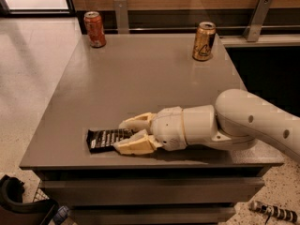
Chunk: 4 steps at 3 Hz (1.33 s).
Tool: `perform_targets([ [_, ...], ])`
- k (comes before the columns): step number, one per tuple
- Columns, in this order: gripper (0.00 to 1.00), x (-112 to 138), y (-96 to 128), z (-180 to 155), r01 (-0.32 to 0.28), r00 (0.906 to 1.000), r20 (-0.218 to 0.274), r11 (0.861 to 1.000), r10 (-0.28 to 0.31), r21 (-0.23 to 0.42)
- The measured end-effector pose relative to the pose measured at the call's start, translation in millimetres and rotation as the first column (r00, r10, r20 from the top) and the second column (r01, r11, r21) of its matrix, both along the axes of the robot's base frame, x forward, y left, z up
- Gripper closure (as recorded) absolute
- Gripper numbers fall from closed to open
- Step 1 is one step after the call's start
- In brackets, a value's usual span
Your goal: Move rxbar chocolate near coke can
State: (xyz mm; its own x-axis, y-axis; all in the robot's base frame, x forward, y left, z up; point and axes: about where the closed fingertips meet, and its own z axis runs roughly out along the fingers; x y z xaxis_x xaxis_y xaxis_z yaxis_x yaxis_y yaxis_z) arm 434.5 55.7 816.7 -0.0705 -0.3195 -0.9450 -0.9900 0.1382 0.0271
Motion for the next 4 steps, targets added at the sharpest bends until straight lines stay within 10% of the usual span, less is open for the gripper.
perform_targets([
  [2, 1.00, 59.9, 4.9, 69.2, 0.054, 0.9985, 0.002, 0.998, -0.054, 0.013],
  [4, 1.00, 169.7, 37.8, 143.5, 0.275, 0.9588, 0.044, 0.955, -0.281, 0.109],
])
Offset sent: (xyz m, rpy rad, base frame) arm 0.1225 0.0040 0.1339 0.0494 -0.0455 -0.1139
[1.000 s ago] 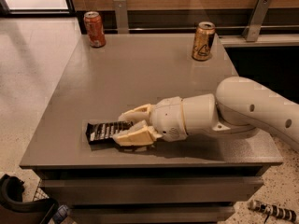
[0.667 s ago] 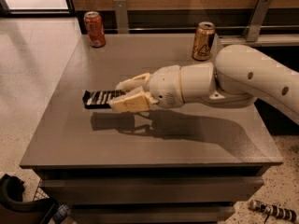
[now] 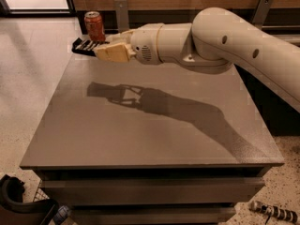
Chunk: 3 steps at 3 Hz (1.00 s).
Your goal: Move rxbar chocolate near coke can
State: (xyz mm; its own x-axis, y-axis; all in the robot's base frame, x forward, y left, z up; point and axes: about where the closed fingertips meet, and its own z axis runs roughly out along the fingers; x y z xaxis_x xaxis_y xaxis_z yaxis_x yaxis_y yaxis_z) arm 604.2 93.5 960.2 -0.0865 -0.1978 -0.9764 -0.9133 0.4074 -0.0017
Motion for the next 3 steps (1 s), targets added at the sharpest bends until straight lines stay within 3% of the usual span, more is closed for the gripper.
perform_targets([
  [1, 1.00, 51.1, -14.4, 1.3, 0.204, 0.9789, -0.003, 0.977, -0.204, -0.063],
  [2, 1.00, 78.8, -44.9, -5.5, 0.333, 0.9412, -0.028, 0.938, -0.337, -0.098],
  [3, 1.00, 81.4, -43.2, -6.7, 0.330, 0.9421, -0.031, 0.939, -0.334, -0.097],
])
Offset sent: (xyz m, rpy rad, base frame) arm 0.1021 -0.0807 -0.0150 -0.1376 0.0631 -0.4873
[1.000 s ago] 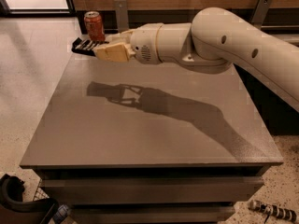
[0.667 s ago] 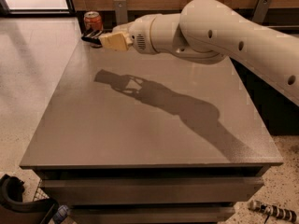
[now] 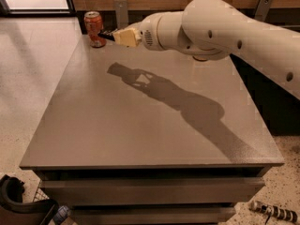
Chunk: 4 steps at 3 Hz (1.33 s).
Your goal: Move rxbar chocolate near coke can
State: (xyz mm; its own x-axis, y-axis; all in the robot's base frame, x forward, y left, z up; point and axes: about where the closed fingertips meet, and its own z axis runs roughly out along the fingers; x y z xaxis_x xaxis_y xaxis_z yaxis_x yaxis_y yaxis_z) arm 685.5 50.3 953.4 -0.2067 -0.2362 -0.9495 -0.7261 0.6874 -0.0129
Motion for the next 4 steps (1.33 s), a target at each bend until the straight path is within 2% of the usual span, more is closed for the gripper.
perform_targets([
  [2, 1.00, 107.3, -1.1, -45.5, 0.020, 0.9959, -0.089, 1.000, -0.019, 0.009],
  [3, 1.00, 126.8, -1.3, -65.0, 0.028, 0.9928, -0.117, 0.999, -0.024, 0.032],
  [4, 0.79, 129.6, 1.9, -69.6, 0.025, 0.9922, -0.123, 0.999, -0.021, 0.035],
])
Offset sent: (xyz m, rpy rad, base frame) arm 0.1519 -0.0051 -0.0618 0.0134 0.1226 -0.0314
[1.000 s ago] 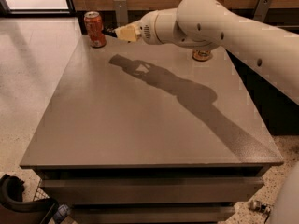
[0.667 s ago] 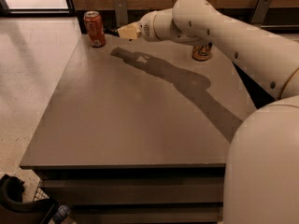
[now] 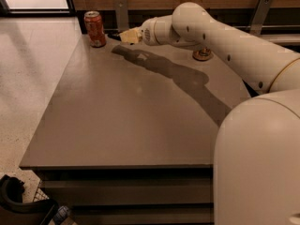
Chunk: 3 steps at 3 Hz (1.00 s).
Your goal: Move rxbar chocolate near coke can
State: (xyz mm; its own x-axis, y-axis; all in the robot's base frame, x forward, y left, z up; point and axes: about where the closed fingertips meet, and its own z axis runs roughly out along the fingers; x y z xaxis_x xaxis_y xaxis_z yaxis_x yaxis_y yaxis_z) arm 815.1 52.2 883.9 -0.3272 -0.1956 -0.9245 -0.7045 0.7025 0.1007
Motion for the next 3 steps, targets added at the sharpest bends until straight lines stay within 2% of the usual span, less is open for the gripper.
perform_targets([
  [1, 0.48, -0.1, 3.3, -1.9, -0.004, 1.0000, -0.003, 1.000, 0.004, 0.000],
  [3, 0.00, -0.7, 9.4, -5.0, -0.012, 0.9999, -0.007, 1.000, 0.012, 0.001],
])
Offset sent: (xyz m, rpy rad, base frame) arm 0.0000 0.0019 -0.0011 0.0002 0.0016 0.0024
